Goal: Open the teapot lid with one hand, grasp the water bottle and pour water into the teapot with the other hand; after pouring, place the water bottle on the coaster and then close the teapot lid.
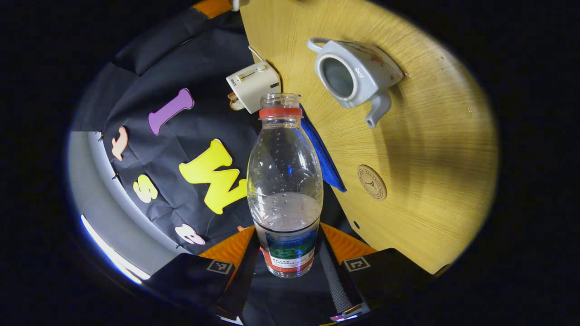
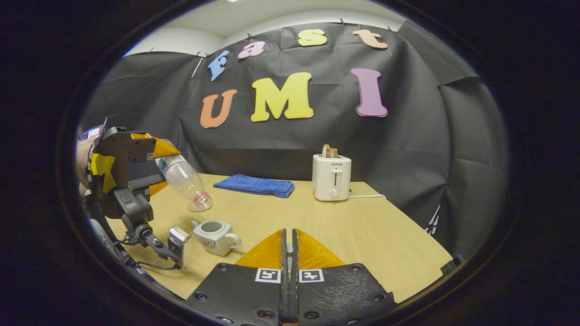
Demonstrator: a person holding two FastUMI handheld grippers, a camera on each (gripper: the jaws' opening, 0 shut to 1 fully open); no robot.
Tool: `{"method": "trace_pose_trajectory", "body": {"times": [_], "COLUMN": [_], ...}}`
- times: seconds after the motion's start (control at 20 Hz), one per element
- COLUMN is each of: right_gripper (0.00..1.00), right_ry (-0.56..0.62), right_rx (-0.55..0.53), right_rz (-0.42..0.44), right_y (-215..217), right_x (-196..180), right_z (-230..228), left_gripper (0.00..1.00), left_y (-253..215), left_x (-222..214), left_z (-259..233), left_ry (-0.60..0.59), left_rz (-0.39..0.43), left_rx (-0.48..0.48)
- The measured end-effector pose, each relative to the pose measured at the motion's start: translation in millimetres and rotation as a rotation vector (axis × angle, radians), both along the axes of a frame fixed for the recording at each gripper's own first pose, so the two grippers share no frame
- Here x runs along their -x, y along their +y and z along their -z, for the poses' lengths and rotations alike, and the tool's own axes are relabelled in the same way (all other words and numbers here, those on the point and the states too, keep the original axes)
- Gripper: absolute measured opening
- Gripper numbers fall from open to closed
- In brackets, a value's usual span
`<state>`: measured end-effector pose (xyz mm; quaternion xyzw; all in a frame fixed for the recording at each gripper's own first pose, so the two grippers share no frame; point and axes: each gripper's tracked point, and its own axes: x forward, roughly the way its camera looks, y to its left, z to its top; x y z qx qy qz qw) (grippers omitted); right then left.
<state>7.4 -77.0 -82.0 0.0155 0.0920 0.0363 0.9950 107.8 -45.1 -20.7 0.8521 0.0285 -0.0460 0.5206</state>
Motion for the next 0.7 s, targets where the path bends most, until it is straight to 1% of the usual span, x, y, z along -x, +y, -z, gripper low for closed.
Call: {"method": "trace_pose_trajectory", "body": {"times": [0.15, 0.25, 0.3, 0.35, 0.45, 0.5, 0.65, 0.7], "right_gripper": [0.00, 0.00, 0.00, 0.00, 0.00, 0.00, 0.00, 0.00], "right_ry": [-0.001, 0.003, 0.002, 0.002, 0.001, 0.001, -0.004, -0.007], "right_rx": [-0.001, 0.007, 0.008, 0.005, 0.003, 0.005, 0.005, 0.005], "right_rz": [0.010, 0.018, 0.021, 0.023, 0.023, 0.021, 0.010, 0.005], "right_y": [-2, -4, -5, -5, -3, -3, 4, 6], "right_x": [1, 0, 1, 1, 1, 1, 1, 1], "right_z": [0, 1, 0, -1, -1, -2, -5, -7], "left_gripper": [0.73, 0.74, 0.74, 0.73, 0.74, 0.74, 0.74, 0.77], "left_y": [3, 3, 8, 13, 20, 25, 33, 37], "left_x": [7, 9, 9, 13, 21, 26, 38, 42], "left_z": [16, 24, 26, 33, 44, 47, 40, 34], "left_ry": [0.057, 0.081, 0.095, 0.125, 0.180, 0.196, 0.175, 0.153], "left_rz": [-0.019, -0.025, -0.038, -0.061, -0.093, -0.117, -0.142, -0.145], "left_rx": [0.163, 0.222, 0.266, 0.338, 0.538, 0.620, 0.868, 0.951]}}
